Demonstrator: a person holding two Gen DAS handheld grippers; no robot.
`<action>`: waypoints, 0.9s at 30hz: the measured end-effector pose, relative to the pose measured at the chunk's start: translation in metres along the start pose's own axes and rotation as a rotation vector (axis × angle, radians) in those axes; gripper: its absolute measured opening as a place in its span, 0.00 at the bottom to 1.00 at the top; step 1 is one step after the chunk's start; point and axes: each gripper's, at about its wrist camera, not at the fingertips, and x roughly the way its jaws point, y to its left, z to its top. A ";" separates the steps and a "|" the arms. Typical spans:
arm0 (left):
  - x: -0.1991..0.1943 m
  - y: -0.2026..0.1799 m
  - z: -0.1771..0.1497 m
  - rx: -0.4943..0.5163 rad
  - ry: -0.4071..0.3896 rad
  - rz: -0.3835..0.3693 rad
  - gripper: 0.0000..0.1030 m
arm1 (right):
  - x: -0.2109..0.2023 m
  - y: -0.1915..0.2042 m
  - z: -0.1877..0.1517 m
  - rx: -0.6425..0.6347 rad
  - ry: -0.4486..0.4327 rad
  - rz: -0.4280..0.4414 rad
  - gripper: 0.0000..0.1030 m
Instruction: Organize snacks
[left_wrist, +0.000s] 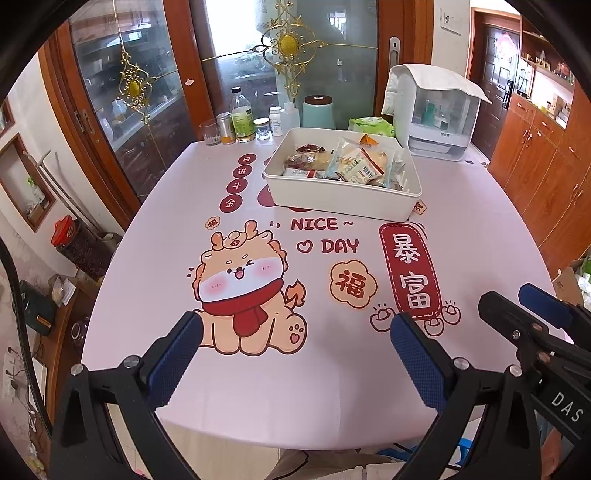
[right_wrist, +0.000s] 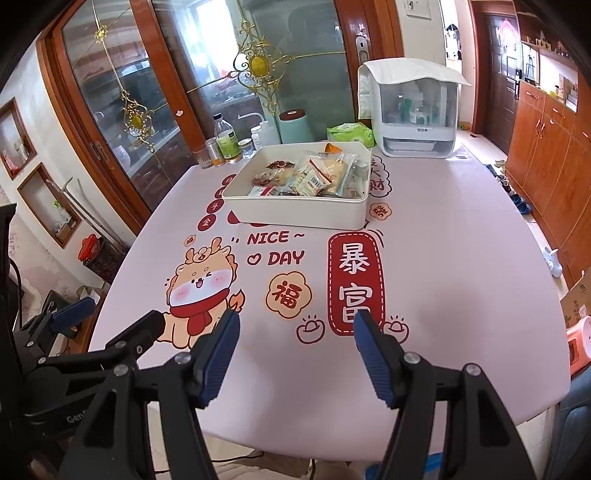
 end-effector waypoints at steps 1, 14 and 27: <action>0.000 0.000 0.000 0.000 0.000 -0.001 0.98 | 0.000 0.000 0.000 0.000 0.002 0.000 0.63; 0.001 0.002 -0.002 0.000 -0.008 0.005 0.98 | 0.004 0.001 -0.001 0.003 0.010 0.003 0.63; 0.001 0.003 -0.002 0.001 -0.005 0.005 0.98 | 0.004 0.002 0.000 0.004 0.015 0.005 0.63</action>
